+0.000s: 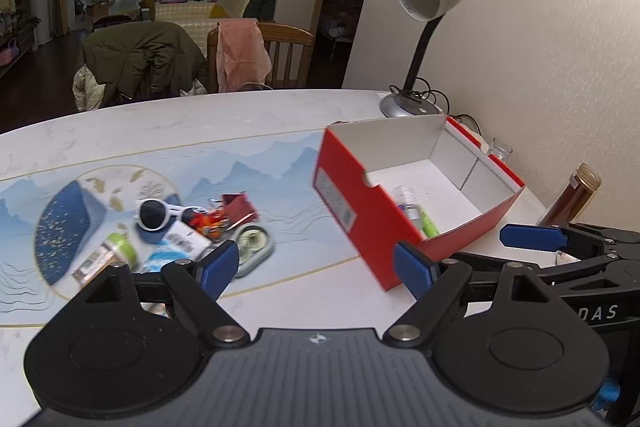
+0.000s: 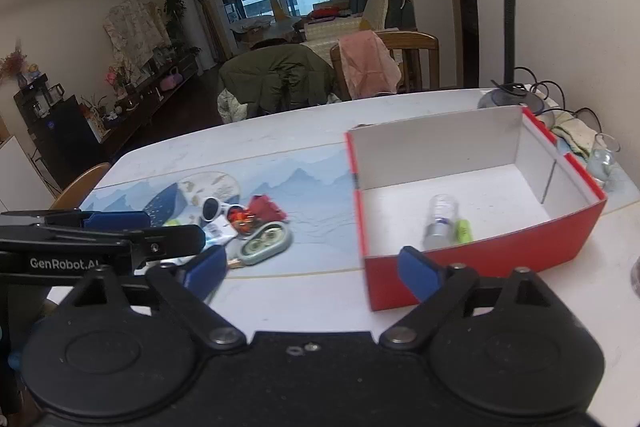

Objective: Organize rigid objects
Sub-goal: 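Withdraw both tools from the box back toward the mat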

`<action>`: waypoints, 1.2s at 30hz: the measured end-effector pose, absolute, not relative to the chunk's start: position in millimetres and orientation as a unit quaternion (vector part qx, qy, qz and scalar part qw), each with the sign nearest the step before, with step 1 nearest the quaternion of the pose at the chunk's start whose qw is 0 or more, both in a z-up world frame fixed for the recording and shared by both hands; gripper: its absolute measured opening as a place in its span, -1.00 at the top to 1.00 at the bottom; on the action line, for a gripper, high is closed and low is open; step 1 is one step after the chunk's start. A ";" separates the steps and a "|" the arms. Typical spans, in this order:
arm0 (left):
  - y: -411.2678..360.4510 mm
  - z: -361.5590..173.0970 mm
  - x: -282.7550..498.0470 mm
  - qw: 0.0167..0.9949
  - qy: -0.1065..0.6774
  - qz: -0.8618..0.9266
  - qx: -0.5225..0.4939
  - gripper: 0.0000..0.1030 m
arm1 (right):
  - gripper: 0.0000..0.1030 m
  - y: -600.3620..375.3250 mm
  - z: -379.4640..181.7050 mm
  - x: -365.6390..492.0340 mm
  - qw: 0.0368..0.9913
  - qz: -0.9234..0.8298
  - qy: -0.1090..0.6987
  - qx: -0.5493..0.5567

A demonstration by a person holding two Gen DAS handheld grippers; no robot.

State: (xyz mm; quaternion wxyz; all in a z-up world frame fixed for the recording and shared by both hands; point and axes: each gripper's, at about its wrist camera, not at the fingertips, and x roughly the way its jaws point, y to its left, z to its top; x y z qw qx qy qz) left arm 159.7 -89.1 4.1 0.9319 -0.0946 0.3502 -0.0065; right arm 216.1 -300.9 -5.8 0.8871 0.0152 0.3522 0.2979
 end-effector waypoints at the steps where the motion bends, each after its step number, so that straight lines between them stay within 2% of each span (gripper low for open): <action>1: -82.5 3.5 155.7 0.932 0.350 -0.005 -0.096 -0.83 | -0.87 -295.7 -6.4 212.8 0.887 0.299 0.352 0.016; 3: -69.0 0.3 149.8 0.933 0.348 0.000 -0.094 -0.97 | -0.90 -286.1 -7.4 207.2 0.886 0.300 0.354 0.016; 7: -41.4 -5.4 141.0 0.933 0.348 0.006 -0.095 -1.00 | -0.91 -266.9 -11.5 198.1 0.885 0.299 0.357 0.014; 22: 58.4 -54.5 136.0 0.925 0.358 0.055 -0.115 -1.00 | -0.91 -183.6 -44.5 163.0 0.861 0.320 0.396 -0.016; 36: 112.5 -102.6 176.2 0.903 0.403 0.092 -0.115 -1.00 | -0.85 -113.9 -92.4 148.9 0.799 0.403 0.428 -0.129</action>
